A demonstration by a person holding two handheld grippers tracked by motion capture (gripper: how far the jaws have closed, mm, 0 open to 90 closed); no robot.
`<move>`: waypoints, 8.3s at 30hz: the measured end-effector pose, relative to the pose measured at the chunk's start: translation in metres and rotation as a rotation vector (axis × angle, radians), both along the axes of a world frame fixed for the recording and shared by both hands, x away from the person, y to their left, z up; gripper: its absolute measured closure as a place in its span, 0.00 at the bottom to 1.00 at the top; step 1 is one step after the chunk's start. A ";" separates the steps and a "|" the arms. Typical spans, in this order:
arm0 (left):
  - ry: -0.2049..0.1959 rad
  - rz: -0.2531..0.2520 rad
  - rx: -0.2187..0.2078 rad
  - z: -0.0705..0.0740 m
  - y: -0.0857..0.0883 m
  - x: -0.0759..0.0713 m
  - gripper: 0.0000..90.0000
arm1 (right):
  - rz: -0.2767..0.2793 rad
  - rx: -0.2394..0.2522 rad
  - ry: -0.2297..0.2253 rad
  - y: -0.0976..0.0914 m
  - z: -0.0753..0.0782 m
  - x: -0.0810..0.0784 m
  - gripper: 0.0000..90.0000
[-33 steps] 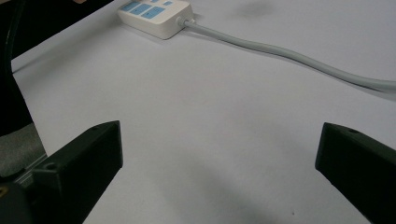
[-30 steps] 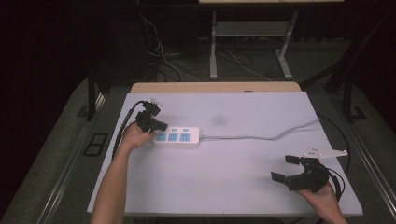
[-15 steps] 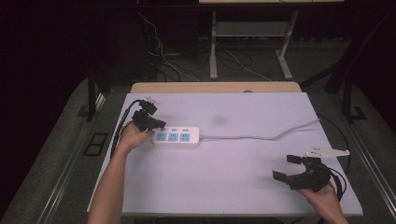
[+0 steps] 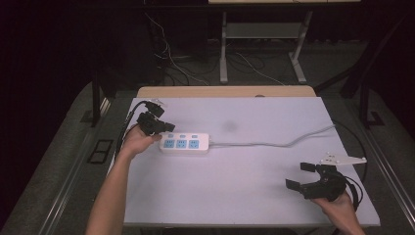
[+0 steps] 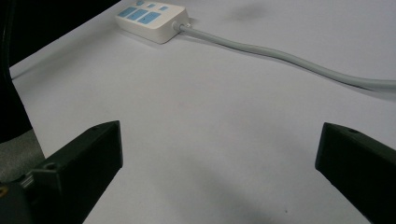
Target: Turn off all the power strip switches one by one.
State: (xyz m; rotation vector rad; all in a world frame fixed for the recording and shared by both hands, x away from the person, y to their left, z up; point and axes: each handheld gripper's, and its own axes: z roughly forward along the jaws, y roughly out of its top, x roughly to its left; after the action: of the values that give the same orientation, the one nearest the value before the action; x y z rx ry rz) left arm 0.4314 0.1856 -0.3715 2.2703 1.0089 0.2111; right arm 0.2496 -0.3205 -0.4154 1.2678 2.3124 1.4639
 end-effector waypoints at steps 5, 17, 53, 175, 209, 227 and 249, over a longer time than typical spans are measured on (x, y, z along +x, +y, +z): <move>-0.011 -0.021 0.001 0.006 -0.005 -0.001 0.99 | 0.001 -0.002 0.000 0.001 0.000 0.000 0.01; -0.010 -0.056 0.005 0.009 -0.018 0.003 0.99 | 0.005 -0.002 0.003 0.001 0.000 0.000 0.01; 0.041 -0.080 0.054 -0.025 -0.034 0.012 0.99 | 0.009 -0.011 0.003 0.001 -0.001 0.000 0.01; 0.020 -0.087 0.056 -0.030 -0.074 0.009 0.99 | 0.005 -0.013 -0.001 0.000 0.000 0.000 0.01; 0.053 -0.041 0.051 -0.035 -0.074 0.009 1.00 | 0.015 -0.032 -0.016 0.002 0.003 -0.002 0.01; -0.020 -0.013 -0.039 -0.027 -0.065 -0.003 0.99 | 0.004 -0.020 -0.015 0.000 0.002 -0.001 0.01; -0.116 -0.002 -0.232 0.000 -0.026 -0.064 0.12 | 0.017 -0.014 -0.019 0.004 0.004 -0.003 0.01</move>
State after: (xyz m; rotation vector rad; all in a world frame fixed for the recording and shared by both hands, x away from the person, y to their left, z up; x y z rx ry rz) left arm 0.3674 0.1593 -0.3717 2.0260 0.9205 0.2102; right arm 0.2470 -0.3163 -0.4119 1.2285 2.3231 1.4564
